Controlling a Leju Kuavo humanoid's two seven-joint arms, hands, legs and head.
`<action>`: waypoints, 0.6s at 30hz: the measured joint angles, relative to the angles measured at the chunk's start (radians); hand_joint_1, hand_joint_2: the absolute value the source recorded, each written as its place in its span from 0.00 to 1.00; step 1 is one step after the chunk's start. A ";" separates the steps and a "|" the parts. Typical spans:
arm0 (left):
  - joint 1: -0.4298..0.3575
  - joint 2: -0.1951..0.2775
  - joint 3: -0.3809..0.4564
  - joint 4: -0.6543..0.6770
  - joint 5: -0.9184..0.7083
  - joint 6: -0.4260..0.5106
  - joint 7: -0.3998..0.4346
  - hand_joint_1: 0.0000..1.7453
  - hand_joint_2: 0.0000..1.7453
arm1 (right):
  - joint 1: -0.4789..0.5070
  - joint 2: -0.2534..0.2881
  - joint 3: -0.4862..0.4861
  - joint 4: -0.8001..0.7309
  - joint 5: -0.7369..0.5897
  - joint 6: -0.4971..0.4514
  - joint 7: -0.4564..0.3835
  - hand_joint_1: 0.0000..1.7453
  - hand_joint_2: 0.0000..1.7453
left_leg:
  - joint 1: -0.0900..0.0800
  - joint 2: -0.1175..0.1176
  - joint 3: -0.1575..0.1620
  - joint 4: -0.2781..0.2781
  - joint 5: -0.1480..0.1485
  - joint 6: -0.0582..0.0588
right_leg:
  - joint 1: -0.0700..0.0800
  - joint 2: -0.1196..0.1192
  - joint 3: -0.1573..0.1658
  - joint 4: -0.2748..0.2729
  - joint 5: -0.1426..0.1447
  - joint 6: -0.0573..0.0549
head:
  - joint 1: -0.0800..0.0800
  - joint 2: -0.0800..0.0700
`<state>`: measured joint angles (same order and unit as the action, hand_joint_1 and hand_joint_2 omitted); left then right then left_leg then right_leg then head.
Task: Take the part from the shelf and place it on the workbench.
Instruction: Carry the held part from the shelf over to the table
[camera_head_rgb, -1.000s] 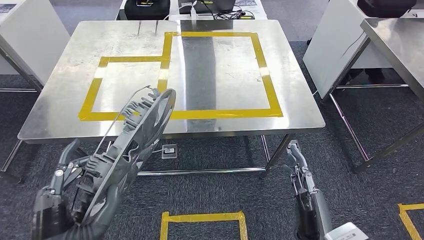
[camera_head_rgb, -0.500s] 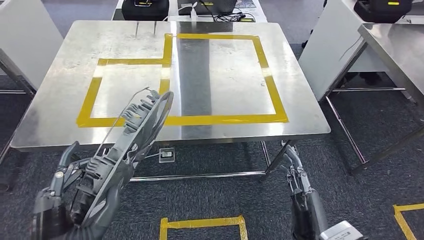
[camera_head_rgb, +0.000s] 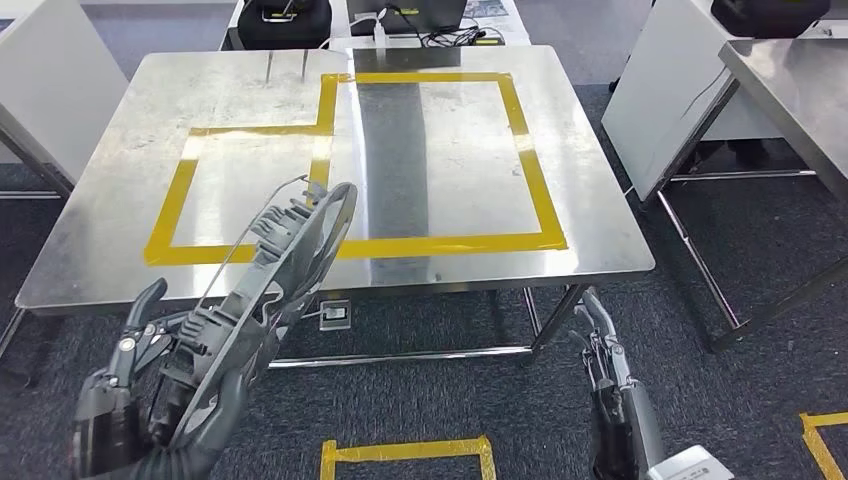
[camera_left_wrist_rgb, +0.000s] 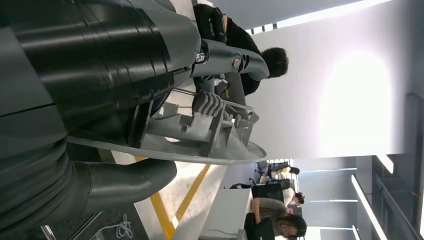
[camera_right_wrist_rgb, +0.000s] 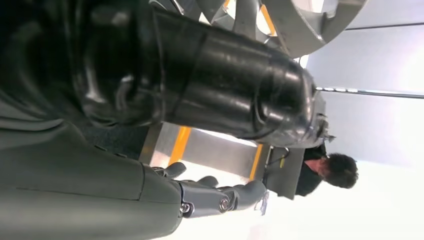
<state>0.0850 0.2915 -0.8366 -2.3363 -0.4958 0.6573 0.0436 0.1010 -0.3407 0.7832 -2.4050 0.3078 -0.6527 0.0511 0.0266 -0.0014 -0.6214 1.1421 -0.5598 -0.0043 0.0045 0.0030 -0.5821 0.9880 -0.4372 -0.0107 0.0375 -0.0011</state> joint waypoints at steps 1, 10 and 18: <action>0.000 0.000 0.000 0.000 0.000 0.000 0.000 1.00 1.00 | 0.000 0.000 0.000 0.001 0.000 0.000 0.000 0.00 0.00 | 0.000 0.000 -0.034 0.063 -0.025 -0.002 | 0.000 0.000 0.001 0.001 -0.002 -0.002 | -0.006 0.000; 0.000 0.000 -0.001 -0.002 0.000 0.000 -0.006 1.00 1.00 | -0.001 0.000 0.000 0.003 -0.004 0.001 -0.002 0.00 0.00 | -0.003 -0.003 0.033 -0.090 0.065 0.011 | 0.004 0.009 -0.007 0.046 -0.032 0.028 | -0.038 0.000; 0.001 0.000 -0.002 -0.003 -0.008 0.000 -0.006 1.00 1.00 | -0.001 0.000 0.000 0.002 -0.004 0.002 -0.003 0.00 0.00 | 0.002 -0.003 0.038 -0.095 0.069 0.034 | -0.012 0.005 -0.138 0.312 -0.150 0.062 | -0.004 0.000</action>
<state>0.0860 0.2911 -0.8381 -2.3393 -0.5036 0.6573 0.0378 0.1004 -0.3407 0.7832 -2.4027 0.3033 -0.6508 0.0483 0.0286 -0.0041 -0.5835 1.0474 -0.4906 0.0293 -0.0073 0.0077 -0.7203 1.3004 -0.5873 0.0518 0.0333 -0.0011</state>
